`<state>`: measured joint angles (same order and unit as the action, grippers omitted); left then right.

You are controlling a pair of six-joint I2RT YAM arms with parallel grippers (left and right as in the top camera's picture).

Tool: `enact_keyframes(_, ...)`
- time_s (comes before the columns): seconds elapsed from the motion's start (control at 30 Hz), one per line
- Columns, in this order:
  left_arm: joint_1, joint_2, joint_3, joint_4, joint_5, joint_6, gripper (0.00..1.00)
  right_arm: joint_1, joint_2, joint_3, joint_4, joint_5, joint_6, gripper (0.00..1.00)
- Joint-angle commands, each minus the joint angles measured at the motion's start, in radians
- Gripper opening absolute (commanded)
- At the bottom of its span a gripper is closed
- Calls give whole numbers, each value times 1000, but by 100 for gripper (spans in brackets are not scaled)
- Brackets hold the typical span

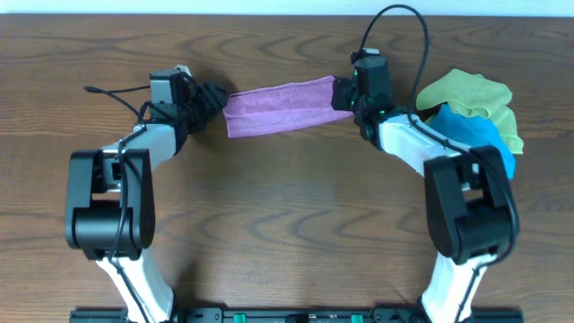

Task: Fold the cloth

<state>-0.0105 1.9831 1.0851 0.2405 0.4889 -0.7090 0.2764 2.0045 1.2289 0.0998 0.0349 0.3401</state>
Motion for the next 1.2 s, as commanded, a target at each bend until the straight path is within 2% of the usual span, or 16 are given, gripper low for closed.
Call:
enact_keyframes(0.0,3,-82,24,-5,29,-6,56,6,-81,2,-32,10,4,53)
enact_keyframes(0.17,-12,-127,24,-4,43,-59,22,6,-119,2,-105,9,14,58)
enact_keyframes(0.3,-37,-128,25,-5,55,-81,6,6,-122,2,-116,-30,60,61)
enact_keyframes(0.43,-70,-128,24,-5,21,-80,6,6,-122,2,-116,-53,102,64)
enact_keyframes(0.87,-167,-116,24,-50,-209,-72,6,6,-122,2,-119,-69,101,65)
enact_keyframes(1.17,-176,-59,25,-43,-209,-73,6,6,-122,2,-180,-69,101,66)
